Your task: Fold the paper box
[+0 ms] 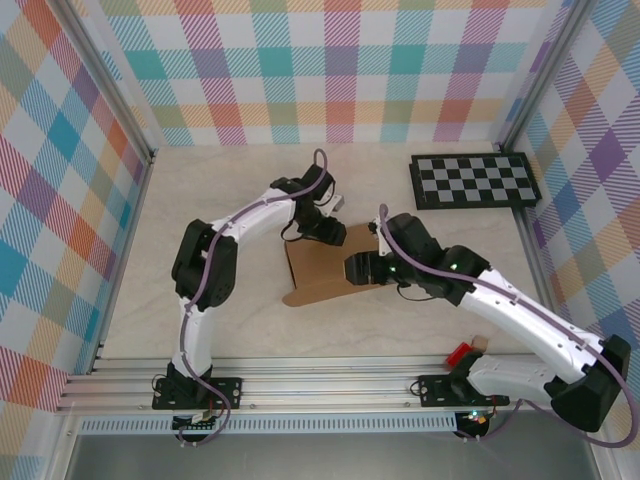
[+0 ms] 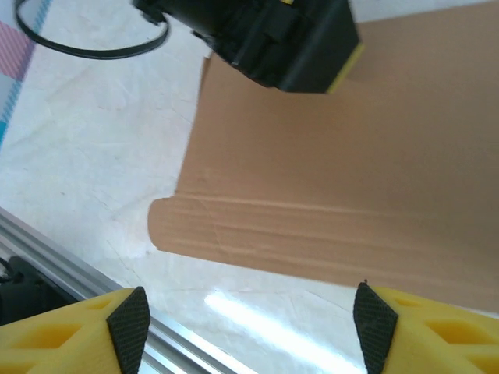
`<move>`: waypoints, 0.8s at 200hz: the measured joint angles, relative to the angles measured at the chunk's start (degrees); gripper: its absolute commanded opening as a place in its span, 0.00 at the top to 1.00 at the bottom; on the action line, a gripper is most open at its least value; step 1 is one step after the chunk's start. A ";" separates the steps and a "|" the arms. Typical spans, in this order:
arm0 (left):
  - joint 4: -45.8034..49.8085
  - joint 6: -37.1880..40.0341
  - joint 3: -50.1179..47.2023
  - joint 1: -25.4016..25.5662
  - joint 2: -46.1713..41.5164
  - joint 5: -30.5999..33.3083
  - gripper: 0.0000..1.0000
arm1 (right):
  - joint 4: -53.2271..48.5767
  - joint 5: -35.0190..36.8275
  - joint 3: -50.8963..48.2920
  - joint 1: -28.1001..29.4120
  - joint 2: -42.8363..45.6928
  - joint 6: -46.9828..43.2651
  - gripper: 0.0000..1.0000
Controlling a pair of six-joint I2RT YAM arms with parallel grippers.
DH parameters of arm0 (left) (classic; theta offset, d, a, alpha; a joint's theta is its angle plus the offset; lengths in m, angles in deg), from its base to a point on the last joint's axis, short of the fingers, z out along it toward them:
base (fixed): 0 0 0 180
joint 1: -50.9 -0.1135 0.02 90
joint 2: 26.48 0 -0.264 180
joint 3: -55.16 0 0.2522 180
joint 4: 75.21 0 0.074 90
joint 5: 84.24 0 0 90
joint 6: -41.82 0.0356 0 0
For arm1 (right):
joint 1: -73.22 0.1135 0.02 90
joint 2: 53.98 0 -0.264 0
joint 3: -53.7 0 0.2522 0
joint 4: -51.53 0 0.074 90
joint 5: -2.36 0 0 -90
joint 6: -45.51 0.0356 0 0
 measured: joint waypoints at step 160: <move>-12.24 -30.23 -48.48 9.22 -47.32 16.94 0.03 | 1.03 1.73 -0.70 -22.29 -22.64 -16.11 0.06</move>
